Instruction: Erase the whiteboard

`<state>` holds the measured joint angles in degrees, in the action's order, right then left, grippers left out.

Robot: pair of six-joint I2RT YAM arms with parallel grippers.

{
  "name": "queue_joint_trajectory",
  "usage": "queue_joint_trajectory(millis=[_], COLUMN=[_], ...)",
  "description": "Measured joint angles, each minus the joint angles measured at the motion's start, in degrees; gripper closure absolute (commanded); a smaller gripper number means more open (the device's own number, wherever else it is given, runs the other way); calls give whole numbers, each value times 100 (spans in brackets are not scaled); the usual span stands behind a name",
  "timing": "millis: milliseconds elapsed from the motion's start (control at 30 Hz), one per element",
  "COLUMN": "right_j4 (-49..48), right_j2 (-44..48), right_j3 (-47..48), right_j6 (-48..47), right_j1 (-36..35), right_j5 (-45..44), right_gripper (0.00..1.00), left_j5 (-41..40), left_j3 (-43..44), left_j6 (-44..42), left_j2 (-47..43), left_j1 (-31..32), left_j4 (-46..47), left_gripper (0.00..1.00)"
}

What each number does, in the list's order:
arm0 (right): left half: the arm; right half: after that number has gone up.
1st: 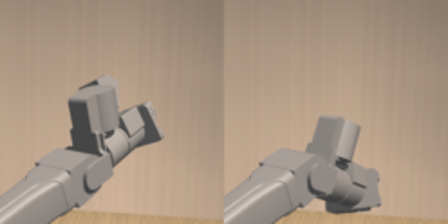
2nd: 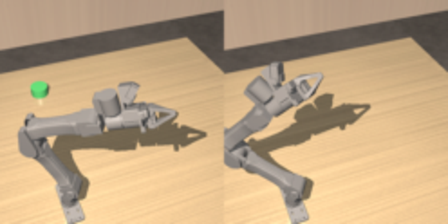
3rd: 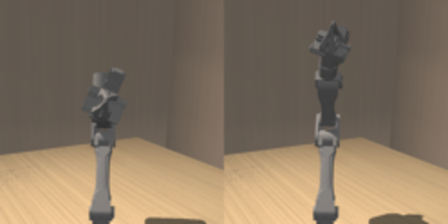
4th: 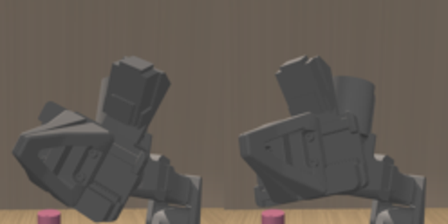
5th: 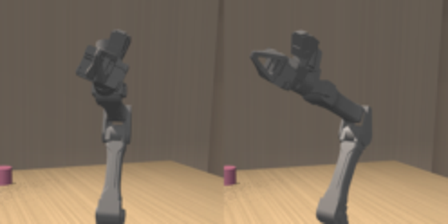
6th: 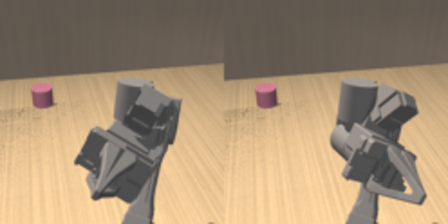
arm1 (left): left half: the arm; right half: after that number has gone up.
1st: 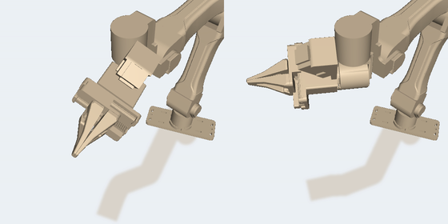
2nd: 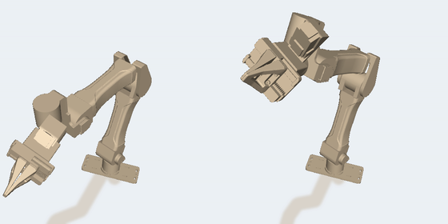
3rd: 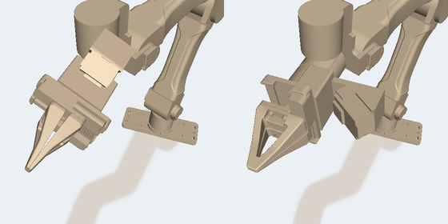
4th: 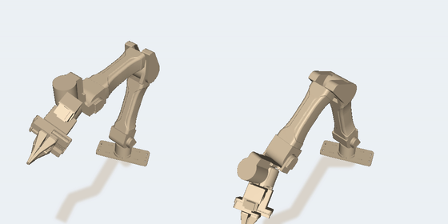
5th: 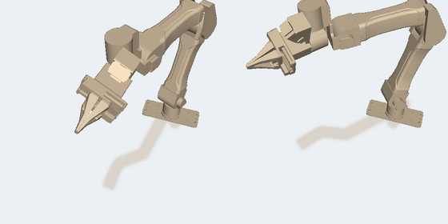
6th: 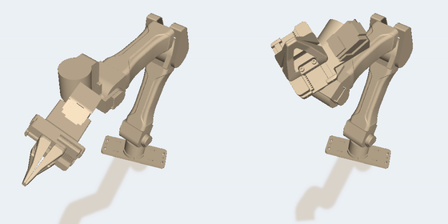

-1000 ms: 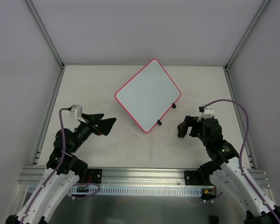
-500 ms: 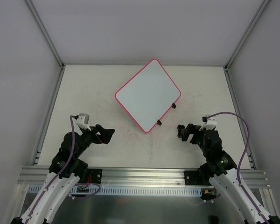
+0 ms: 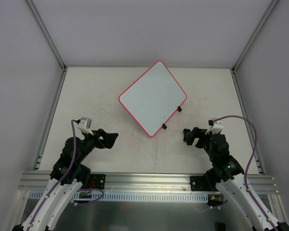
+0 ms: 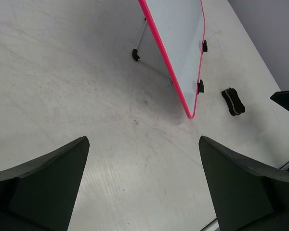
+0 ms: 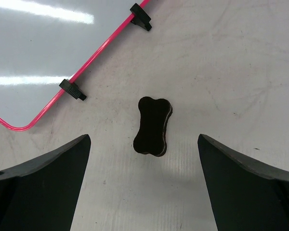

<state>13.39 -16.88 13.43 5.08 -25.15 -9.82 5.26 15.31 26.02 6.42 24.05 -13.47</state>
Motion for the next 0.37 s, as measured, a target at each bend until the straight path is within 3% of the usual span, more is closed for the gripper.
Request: queue_joint_trajectory(millis=[367], right_j4=[-35], right_j2=[0], right_j3=[0], right_j6=[-2], right_j1=[0], right_j5=[55], right_gripper=[2], left_j5=[-35], left_j3=[-15], left_j6=[11], left_j2=[0], left_j1=[0], left_j4=[0], left_gripper=[1])
